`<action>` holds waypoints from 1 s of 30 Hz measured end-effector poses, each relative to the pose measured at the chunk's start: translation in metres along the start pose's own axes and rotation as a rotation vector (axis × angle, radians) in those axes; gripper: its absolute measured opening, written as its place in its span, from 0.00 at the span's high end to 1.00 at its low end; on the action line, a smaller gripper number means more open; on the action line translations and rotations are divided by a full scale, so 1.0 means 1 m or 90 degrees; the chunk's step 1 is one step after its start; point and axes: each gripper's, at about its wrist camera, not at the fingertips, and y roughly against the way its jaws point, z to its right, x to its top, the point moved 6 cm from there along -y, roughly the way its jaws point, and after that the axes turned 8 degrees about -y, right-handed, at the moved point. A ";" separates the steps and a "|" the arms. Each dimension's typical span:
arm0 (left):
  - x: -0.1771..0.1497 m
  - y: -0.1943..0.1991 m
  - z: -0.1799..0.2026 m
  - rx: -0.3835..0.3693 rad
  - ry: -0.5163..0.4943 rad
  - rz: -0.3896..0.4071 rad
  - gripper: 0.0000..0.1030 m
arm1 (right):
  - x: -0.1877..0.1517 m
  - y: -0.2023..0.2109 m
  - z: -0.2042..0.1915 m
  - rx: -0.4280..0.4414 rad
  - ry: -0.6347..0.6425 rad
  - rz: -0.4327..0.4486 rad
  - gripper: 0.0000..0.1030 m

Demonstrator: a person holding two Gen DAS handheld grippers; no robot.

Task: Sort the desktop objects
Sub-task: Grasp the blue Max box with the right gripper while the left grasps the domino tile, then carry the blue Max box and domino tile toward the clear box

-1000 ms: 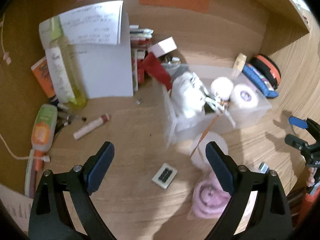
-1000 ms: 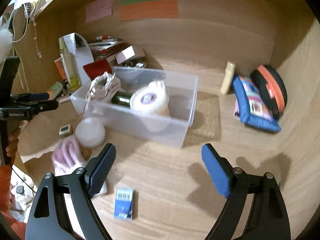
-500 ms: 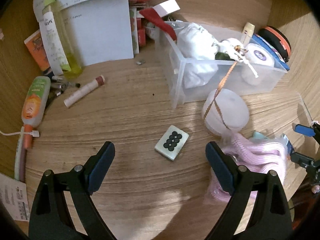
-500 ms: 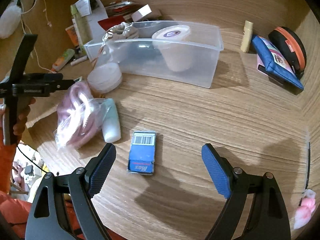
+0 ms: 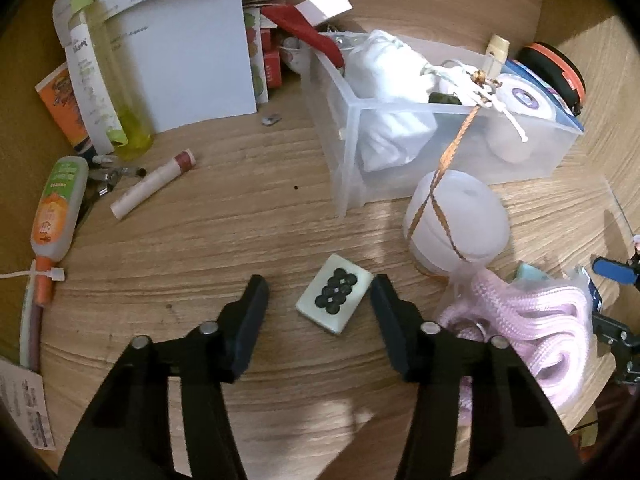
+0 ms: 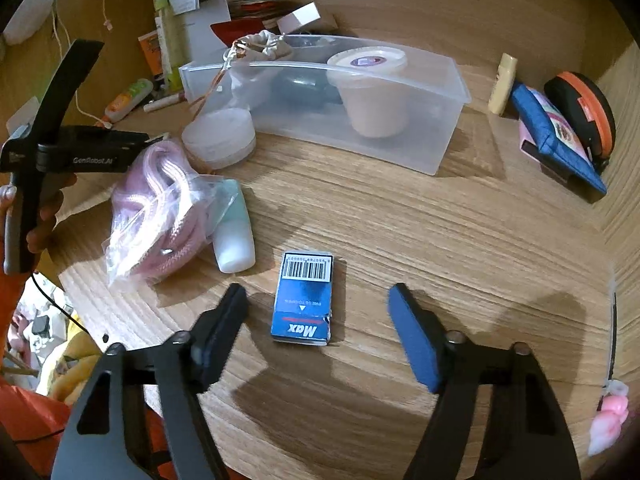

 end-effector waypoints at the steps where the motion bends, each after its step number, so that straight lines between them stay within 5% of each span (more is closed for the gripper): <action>1: 0.001 0.000 0.001 -0.002 -0.001 0.001 0.54 | 0.000 0.000 -0.001 0.001 0.004 0.004 0.51; 6: 0.006 -0.001 0.005 -0.005 -0.012 0.009 0.67 | 0.001 0.001 -0.007 0.014 0.022 0.010 0.76; 14: 0.004 0.005 0.000 -0.011 0.006 0.018 0.67 | 0.008 0.005 -0.003 0.030 0.006 0.014 0.76; 30: 0.049 0.062 0.000 -0.044 0.021 0.135 0.67 | 0.082 0.040 0.028 0.013 -0.028 0.127 0.76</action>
